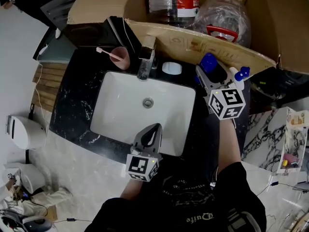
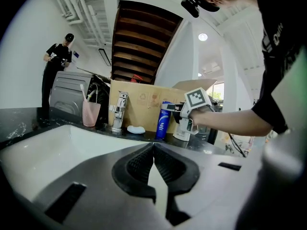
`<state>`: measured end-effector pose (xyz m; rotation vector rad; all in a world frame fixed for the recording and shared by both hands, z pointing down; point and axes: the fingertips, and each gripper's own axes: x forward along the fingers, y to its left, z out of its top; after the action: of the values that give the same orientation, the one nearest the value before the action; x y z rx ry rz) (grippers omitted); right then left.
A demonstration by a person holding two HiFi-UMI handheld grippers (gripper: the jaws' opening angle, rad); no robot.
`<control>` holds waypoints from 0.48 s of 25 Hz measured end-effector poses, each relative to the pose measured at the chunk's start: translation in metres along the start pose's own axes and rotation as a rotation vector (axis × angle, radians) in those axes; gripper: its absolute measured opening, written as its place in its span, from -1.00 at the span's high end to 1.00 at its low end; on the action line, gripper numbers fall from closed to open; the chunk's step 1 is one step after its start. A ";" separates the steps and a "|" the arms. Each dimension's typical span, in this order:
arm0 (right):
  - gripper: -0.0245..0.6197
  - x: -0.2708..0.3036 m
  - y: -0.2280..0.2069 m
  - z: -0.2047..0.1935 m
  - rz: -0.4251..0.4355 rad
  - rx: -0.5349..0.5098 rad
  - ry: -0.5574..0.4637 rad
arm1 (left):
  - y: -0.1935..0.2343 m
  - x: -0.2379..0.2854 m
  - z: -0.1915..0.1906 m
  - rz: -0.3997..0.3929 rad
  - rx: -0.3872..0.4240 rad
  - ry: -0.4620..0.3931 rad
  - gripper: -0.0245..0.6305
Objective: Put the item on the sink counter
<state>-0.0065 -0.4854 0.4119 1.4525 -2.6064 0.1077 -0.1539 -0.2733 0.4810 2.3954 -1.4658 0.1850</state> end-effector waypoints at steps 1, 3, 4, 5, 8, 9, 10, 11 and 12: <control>0.14 -0.005 0.002 0.004 -0.002 -0.005 -0.007 | -0.001 -0.002 0.001 0.002 0.001 -0.007 0.91; 0.14 -0.016 0.006 0.012 0.000 -0.006 -0.022 | -0.005 -0.006 0.005 0.008 0.002 -0.020 0.90; 0.13 -0.023 0.007 0.015 0.001 -0.004 -0.030 | -0.007 -0.008 0.006 0.011 0.003 -0.027 0.90; 0.13 -0.029 0.009 0.019 0.001 -0.003 -0.039 | -0.010 -0.009 0.007 0.013 0.004 -0.033 0.91; 0.13 -0.052 0.014 0.028 0.000 -0.019 -0.062 | -0.022 -0.015 0.012 0.015 0.015 -0.050 0.90; 0.13 -0.060 0.016 0.030 0.002 -0.025 -0.068 | -0.027 -0.018 0.014 0.013 0.019 -0.054 0.90; 0.13 -0.068 0.018 0.033 0.005 -0.027 -0.075 | -0.033 -0.020 0.015 0.011 0.024 -0.058 0.91; 0.13 -0.077 0.021 0.036 0.009 -0.027 -0.082 | -0.037 -0.022 0.016 0.010 0.029 -0.062 0.91; 0.13 -0.085 0.024 0.039 0.013 -0.025 -0.090 | -0.042 -0.024 0.017 0.009 0.031 -0.066 0.91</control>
<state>0.0129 -0.4071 0.3598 1.4658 -2.6779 0.0113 -0.1291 -0.2415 0.4503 2.4413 -1.5138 0.1327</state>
